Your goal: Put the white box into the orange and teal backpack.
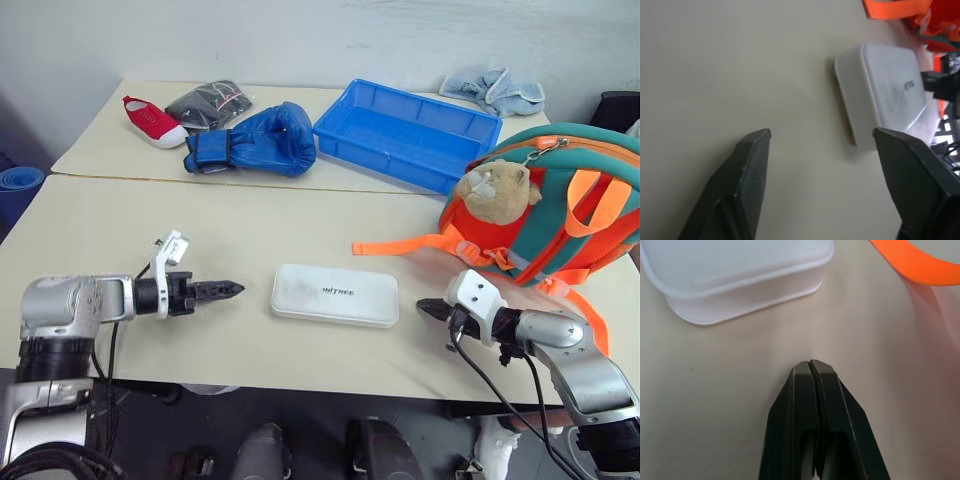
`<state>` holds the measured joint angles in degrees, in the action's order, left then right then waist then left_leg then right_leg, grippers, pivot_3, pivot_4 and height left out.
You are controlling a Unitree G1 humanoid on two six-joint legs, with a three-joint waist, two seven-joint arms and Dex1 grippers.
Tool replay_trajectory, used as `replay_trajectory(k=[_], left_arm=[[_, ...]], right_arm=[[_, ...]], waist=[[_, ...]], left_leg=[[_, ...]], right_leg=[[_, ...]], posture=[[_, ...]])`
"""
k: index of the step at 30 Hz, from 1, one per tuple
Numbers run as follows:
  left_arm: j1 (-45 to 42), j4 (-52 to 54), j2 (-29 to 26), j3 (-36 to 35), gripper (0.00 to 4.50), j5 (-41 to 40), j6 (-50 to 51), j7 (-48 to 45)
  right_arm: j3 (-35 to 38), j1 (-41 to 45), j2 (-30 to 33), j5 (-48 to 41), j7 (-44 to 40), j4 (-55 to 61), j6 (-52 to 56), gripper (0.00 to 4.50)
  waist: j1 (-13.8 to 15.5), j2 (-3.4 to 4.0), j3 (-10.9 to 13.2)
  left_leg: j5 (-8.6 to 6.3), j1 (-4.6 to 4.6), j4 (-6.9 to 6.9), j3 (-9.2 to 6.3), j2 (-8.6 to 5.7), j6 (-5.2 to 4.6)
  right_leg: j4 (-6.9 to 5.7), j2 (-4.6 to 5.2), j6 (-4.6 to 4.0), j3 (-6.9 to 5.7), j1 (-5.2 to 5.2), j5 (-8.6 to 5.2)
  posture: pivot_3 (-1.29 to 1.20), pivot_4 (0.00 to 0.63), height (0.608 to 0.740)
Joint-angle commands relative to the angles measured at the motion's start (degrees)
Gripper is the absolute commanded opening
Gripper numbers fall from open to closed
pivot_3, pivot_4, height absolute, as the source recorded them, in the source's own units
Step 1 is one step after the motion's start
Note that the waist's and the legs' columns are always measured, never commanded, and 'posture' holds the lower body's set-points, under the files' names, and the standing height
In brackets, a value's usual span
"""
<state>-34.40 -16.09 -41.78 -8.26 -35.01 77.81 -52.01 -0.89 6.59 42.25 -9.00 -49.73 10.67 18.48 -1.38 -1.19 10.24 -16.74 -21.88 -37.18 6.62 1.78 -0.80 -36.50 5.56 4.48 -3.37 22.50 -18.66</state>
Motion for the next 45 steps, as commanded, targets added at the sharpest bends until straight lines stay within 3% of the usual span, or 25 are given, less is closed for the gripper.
replay_trajectory(k=[1,10,22,27,32,38,41,43,45], left_arm=[[-4.8,-4.4,1.9,2.9,4.46,0.3,5.1,1.9],[-10.0,-11.1,8.6,11.1,4.46,1.2,10.5,2.8],[-12.3,-16.3,15.3,2.4,4.46,-6.4,14.7,5.8],[-14.1,-18.8,15.5,2.6,4.46,-9.0,14.7,6.8],[-14.0,-17.5,15.0,3.7,3.27,-11.2,14.7,7.2],[-12.1,-12.8,11.1,5.7,1.32,-16.3,14.7,6.3],[-9.6,-5.0,9.8,5.1,1.25,-15.1,13.4,6.2],[-6.3,3.7,6.9,7.3,1.25,-15.9,8.6,0.7],[-1.8,10.8,5.9,6.4,1.25,-14.8,-3.4,-6.4]], right_arm=[[-1.3,1.3,0.3,0.4,-1.3,-1.1,-1.2,0.0],[-4.7,4.7,-1.9,1.9,-1.9,-5.7,-3.8,0.0],[-7.9,7.7,-5.8,3.0,-3.5,-7.7,-7.7,0.0],[-7.8,7.7,-5.7,2.3,-5.5,-8.0,-9.8,0.0],[-7.0,6.6,-5.7,1.7,-5.7,-7.3,-9.7,0.0],[0.7,-2.7,-3.0,-3.4,-5.5,-2.3,-10.2,0.0],[8.1,-10.5,-3.3,-10.8,-5.4,4.3,-8.0,0.0],[13.8,-16.1,-4.2,-16.6,-4.5,9.6,-5.7,0.36],[19.7,-22.2,-5.2,-20.6,-2.7,14.1,-3.9,0.86]], waist=[[0.0,-0.02,0.0],[0.0,-0.05,0.0],[-0.1,-0.09,0.0],[-0.1,-0.1,0.0],[-0.1,-0.11,0.0],[0.1,-0.12,0.0],[0.6,-0.14,0.0],[0.8,-0.14,0.1],[0.7,-0.08,0.1]], left_leg=[[0.01,0.0,-0.03,0.0,-0.01,0.01],[0.03,0.08,-0.09,0.02,-0.01,0.05],[0.01,0.4,-0.03,0.07,0.01,0.12],[0.0,0.36,-0.02,0.1,0.0,0.13],[0.01,0.31,0.0,0.15,0.01,0.16],[0.0,0.25,0.01,0.16,0.0,0.17],[-0.01,0.22,0.05,0.15,0.0,0.18],[-0.01,0.18,0.03,0.15,0.0,0.17],[-0.03,0.19,0.08,0.15,0.04,0.23]], right_leg=[[-0.02,-0.01,0.0,-0.01,0.0,0.0],[-0.06,-0.02,0.0,0.01,-0.09,0.0],[-0.05,-0.03,0.01,0.11,-0.31,-0.02],[-0.05,-0.04,0.02,0.12,-0.25,-0.02],[-0.1,-0.06,0.01,0.19,-0.15,-0.02],[-0.07,-0.05,0.01,0.22,-0.1,-0.02],[-0.01,-0.04,0.01,0.22,-0.1,-0.02],[-0.02,-0.04,0.01,0.24,-0.07,-0.02],[-0.01,-0.07,0.01,0.3,-0.05,-0.02]], posture=[[0.0,0.15,0.74],[0.0,0.15,0.74],[0.0,0.15,0.74],[0.0,0.15,0.74],[0.0,0.15,0.74],[0.0,0.15,0.74],[0.0,0.15,0.74],[0.0,0.15,0.74],[0.0,0.15,0.74]])
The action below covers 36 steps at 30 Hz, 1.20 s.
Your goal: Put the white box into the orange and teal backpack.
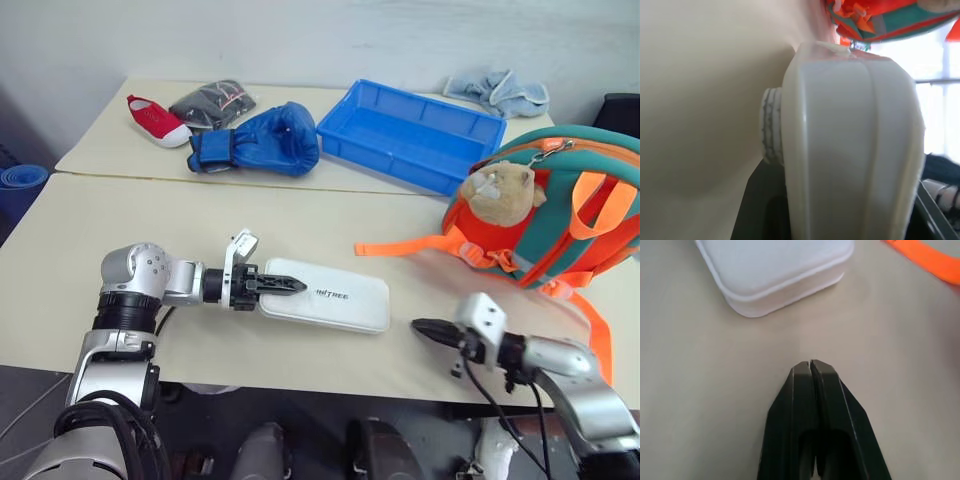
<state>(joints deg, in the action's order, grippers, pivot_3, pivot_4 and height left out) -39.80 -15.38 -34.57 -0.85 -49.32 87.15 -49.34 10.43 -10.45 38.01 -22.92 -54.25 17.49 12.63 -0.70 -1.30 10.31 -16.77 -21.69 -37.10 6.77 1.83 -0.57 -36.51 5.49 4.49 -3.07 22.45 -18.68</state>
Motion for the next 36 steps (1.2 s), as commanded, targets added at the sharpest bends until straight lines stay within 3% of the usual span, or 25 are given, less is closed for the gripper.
replay_trajectory(k=[1,6,11,19,24,30,36], left_arm=[[5.2,12.0,-1.4,-1.7,1.25,0.0,-17.7,-11.8],[11.1,15.8,-1.7,-0.4,1.25,6.7,-40.7,-23.1],[11.8,15.9,-1.4,1.4,1.25,10.5,-50.8,-28.1],[9.9,12.7,-0.3,3.6,1.25,14.3,-55.1,-28.6],[10.7,13.2,-0.8,1.3,1.25,13.2,-53.3,-26.8],[12.8,14.2,-2.1,-4.2,1.25,10.4,-50.4,-23.8],[14.4,11.3,-3.1,-12.2,1.25,7.3,-47.1,-19.3]], right_arm=[[10.4,-7.3,-1.2,-7.5,2.6,8.7,2.2,1.22],[24.3,-19.2,-4.5,-7.7,4.7,7.6,-2.0,2.86],[31.7,-16.8,-4.3,-9.1,7.4,3.3,-4.3,4.47],[23.8,3.0,8.2,-10.1,0.3,-7.5,-0.5,4.47],[13.6,18.5,9.9,-8.6,-1.1,-14.4,2.7,4.47],[8.8,26.8,5.9,-9.2,-1.3,-16.8,2.2,2.46],[3.6,28.1,0.9,-13.1,-0.8,-7.4,6.3,0.49]], waist=[[0.1,0.06,0.0],[0.8,0.06,0.0],[0.3,0.08,0.0],[-0.8,0.19,0.1],[-0.9,0.21,0.1],[-0.8,0.21,0.1],[-1.0,0.21,0.1]], left_leg=[[-0.03,0.02,0.03,0.0,0.0,0.07],[-0.14,0.06,0.05,0.02,0.0,0.23],[-0.25,0.05,0.07,0.04,-0.04,0.03],[-0.13,0.03,0.13,0.06,0.01,-0.37],[-0.1,-0.05,-0.04,0.07,0.02,-0.36],[-0.07,-0.11,-0.04,0.06,0.02,-0.34],[-0.06,-0.24,-0.13,0.0,0.04,-0.35]], right_leg=[[0.01,0.0,-0.01,0.02,0.0,-0.01],[0.07,0.02,-0.07,0.01,-0.04,-0.04],[0.25,0.1,-0.02,0.08,-0.1,0.0],[0.25,0.02,-0.01,0.06,-0.05,0.0],[0.12,-0.01,-0.01,0.04,0.02,0.0],[0.08,0.0,-0.01,0.01,0.08,0.0],[0.05,0.02,0.03,-0.03,0.14,0.02]], posture=[[0.0,0.15,0.74],[0.0,0.15,0.74],[0.0,0.15,0.74],[0.0,0.15,0.74],[0.0,0.15,0.74],[0.0,0.15,0.74],[0.0,0.15,0.74]])
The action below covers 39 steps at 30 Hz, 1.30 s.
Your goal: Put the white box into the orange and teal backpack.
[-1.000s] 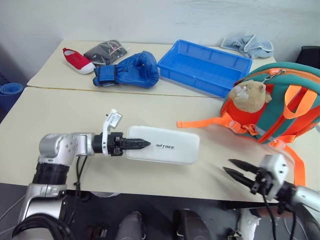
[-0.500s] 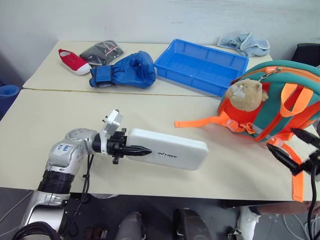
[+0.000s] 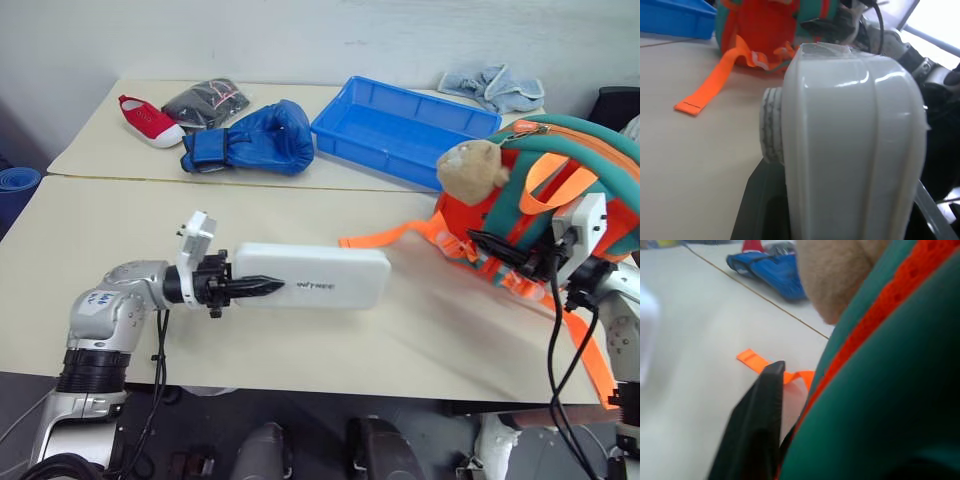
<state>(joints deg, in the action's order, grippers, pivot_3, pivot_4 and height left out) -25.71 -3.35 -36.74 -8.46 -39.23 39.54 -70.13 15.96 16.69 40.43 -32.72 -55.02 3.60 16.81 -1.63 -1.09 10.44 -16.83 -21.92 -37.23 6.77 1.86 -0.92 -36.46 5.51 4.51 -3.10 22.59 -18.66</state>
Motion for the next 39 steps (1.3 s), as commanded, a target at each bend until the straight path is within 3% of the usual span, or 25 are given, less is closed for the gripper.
replay_trajectory(k=[1,8,11,14,18,23,28,33,37,39], left_arm=[[0.3,-2.0,-0.9,-6.4,1.25,-3.5,1.4,2.9],[0.0,-9.7,-2.1,-13.8,1.25,-4.9,3.0,6.9],[-1.4,-13.4,-3.0,-17.7,1.25,-5.8,3.1,8.3],[-2.0,-14.5,-4.0,-20.1,1.25,-6.6,3.4,9.1],[-2.9,-12.0,-4.8,-21.8,1.25,-8.9,5.2,9.6],[-1.9,-4.6,-5.2,-23.0,1.25,-13.9,9.9,10.7],[-2.3,3.1,-3.6,-29.5,1.25,-24.8,14.4,17.1],[-2.3,8.9,-7.7,-31.9,1.25,-38.2,22.6,21.5],[1.8,14.3,-13.4,-28.0,1.25,-38.9,26.0,16.9],[5.6,17.3,-17.1,-23.4,1.25,-31.2,21.4,10.5]], right_arm=[[-3.3,1.3,-2.5,-4.4,0.3,8.8,3.4,0.2],[-8.7,3.9,-5.8,-13.5,0.7,20.2,12.2,0.05],[-9.1,3.4,-6.4,-28.0,5.1,27.1,21.5,0.05],[-8.9,0.1,-1.2,-40.1,5.4,33.4,29.6,0.05],[-2.2,-5.5,9.2,-47.2,2.7,33.4,34.8,0.05],[2.8,-10.8,14.1,-38.2,-0.2,28.9,31.6,0.05],[0.8,-12.2,12.3,-35.3,-0.3,29.3,30.3,0.05],[-0.4,-12.7,10.0,-33.9,1.1,29.5,29.4,0.05],[-0.9,-12.8,8.8,-32.6,1.2,28.9,28.8,0.05],[-1.7,-12.6,8.4,-31.5,1.0,28.4,28.4,0.05]], waist=[[-0.2,0.0,0.0],[0.0,0.0,0.0],[0.0,-0.05,0.0],[0.0,-0.06,0.0],[0.2,-0.21,0.1],[0.3,-0.49,0.1],[0.1,-0.48,0.1],[0.1,-0.51,0.1],[0.1,-0.48,0.1],[0.1,-0.47,0.1]], left_leg=[[0.01,0.0,0.02,0.0,0.0,0.02],[0.04,-0.13,0.05,-0.05,0.01,0.07],[0.03,-0.25,0.04,-0.14,0.02,0.06],[0.03,-0.3,0.13,-0.26,0.03,0.07],[-0.08,-0.39,0.08,-0.38,-0.02,-0.06],[-0.14,-0.4,0.03,-0.51,-0.18,-0.23],[-0.06,-0.4,0.11,-0.56,-0.16,-0.08],[-0.01,-0.4,0.08,-0.57,-0.1,-0.01],[0.01,-0.35,0.02,-0.57,-0.15,-0.03],[0.01,-0.33,0.04,-0.56,-0.16,-0.02]], right_leg=[[-0.01,0.0,0.0,0.0,0.01,0.0],[-0.05,0.0,0.0,-0.06,0.15,0.0],[-0.06,0.03,-0.01,-0.13,0.21,0.0],[-0.05,0.05,-0.01,-0.25,0.22,0.0],[0.14,0.17,-0.01,-0.4,0.09,0.0],[0.56,0.38,0.12,-0.53,-0.09,0.07],[0.53,0.36,0.12,-0.58,-0.05,0.07],[0.46,0.25,0.12,-0.59,-0.06,0.07],[0.44,0.27,0.12,-0.57,-0.13,0.07],[0.44,0.28,0.12,-0.56,-0.13,0.07]], posture=[[0.0,0.15,0.74],[0.0,0.15,0.74],[0.0,0.15,0.74],[0.0,0.15,0.74],[0.0,0.15,0.74],[0.0,0.15,0.74],[0.0,0.15,0.74],[0.0,0.15,0.74],[0.0,0.15,0.74],[0.0,0.15,0.74]])
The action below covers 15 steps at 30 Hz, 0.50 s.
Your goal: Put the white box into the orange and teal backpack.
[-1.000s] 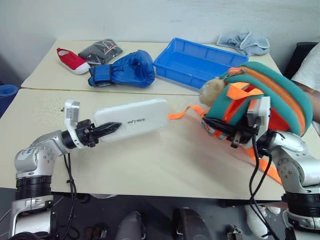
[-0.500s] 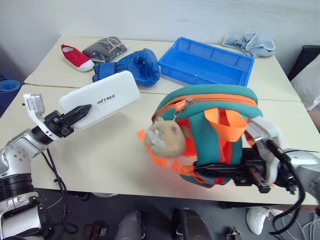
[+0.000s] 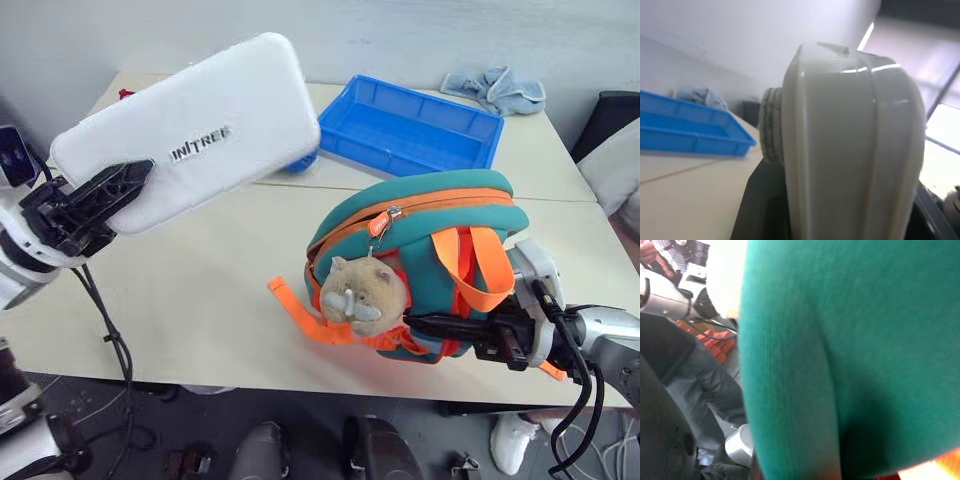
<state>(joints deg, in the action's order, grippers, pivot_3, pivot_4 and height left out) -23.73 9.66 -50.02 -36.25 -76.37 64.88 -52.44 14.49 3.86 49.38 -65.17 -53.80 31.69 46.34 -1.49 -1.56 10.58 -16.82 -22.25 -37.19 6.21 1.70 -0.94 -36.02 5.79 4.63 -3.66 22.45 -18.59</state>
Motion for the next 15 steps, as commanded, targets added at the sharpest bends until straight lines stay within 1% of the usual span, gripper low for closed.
replay_trajectory(k=[1,3,6,8,11,12,13,15], left_arm=[[4.3,4.5,-4.7,6.3,1.25,8.9,-6.4,-9.4],[4.1,3.5,-5.2,10.0,1.25,14.3,-12.2,-12.8],[2.3,1.6,-4.3,15.3,1.25,19.5,-18.3,-17.3],[0.6,0.3,-2.8,18.7,1.25,23.1,-22.5,-18.5],[-2.2,-2.0,-0.6,22.6,1.25,29.9,-29.2,-17.5],[-3.7,-3.4,0.0,25.0,1.25,34.7,-33.2,-16.5],[-5.3,-4.2,1.3,27.4,1.25,38.5,-37.4,-16.3],[-8.8,-3.9,4.9,31.7,1.25,42.2,-40.5,-14.6]], right_arm=[[-0.6,0.4,-0.7,1.4,-0.4,-0.1,-1.3,0.05],[-1.2,0.5,-1.0,2.4,-0.8,-0.9,-1.5,0.05],[-1.8,-0.2,-0.6,4.8,-2.2,-2.2,-2.1,0.05],[-1.7,-0.7,-0.7,5.2,-2.4,-2.6,-2.2,0.05],[-1.5,-1.2,-0.8,5.8,-2.8,-2.9,-2.5,0.05],[-1.5,-1.5,-0.6,6.1,-3.0,-2.8,-2.6,0.05],[-1.4,-1.7,-0.7,6.2,-3.0,-2.9,-2.7,0.05],[-1.1,-1.9,-1.3,5.7,-2.4,-2.9,-2.7,0.05]], waist=[[0.0,0.04,0.0],[0.2,0.09,0.1],[0.4,0.09,0.0],[0.7,0.1,0.0],[1.1,0.1,0.0],[1.3,0.1,0.0],[1.4,0.1,0.0],[1.8,0.1,0.0]], left_leg=[[0.02,0.01,0.04,-0.01,0.01,0.04],[0.05,0.02,0.08,0.0,0.0,0.1],[0.0,0.02,0.1,-0.01,0.02,0.19],[0.0,0.02,0.12,-0.01,0.02,0.16],[-0.01,-0.01,0.11,-0.01,0.02,0.06],[-0.01,-0.01,0.1,-0.01,0.03,0.06],[-0.01,-0.01,0.1,-0.01,0.03,0.05],[0.01,-0.01,0.06,-0.01,0.0,0.01]], right_leg=[[0.02,-0.01,-0.02,-0.01,0.01,-0.01],[0.02,-0.02,-0.06,-0.01,0.03,-0.03],[0.03,-0.03,-0.11,-0.03,0.04,-0.05],[0.07,-0.01,-0.12,-0.02,0.03,-0.05],[0.09,0.0,-0.12,-0.01,0.04,-0.05],[0.09,0.0,-0.12,-0.02,0.04,-0.05],[0.09,0.0,-0.11,-0.02,0.04,-0.05],[0.07,0.0,-0.1,-0.04,0.02,-0.04]], posture=[[0.0,0.15,0.74],[0.0,0.15,0.74],[0.0,0.15,0.74],[0.0,0.15,0.74],[0.0,0.15,0.74],[0.0,0.15,0.74],[0.0,0.15,0.74],[0.0,0.15,0.74]])
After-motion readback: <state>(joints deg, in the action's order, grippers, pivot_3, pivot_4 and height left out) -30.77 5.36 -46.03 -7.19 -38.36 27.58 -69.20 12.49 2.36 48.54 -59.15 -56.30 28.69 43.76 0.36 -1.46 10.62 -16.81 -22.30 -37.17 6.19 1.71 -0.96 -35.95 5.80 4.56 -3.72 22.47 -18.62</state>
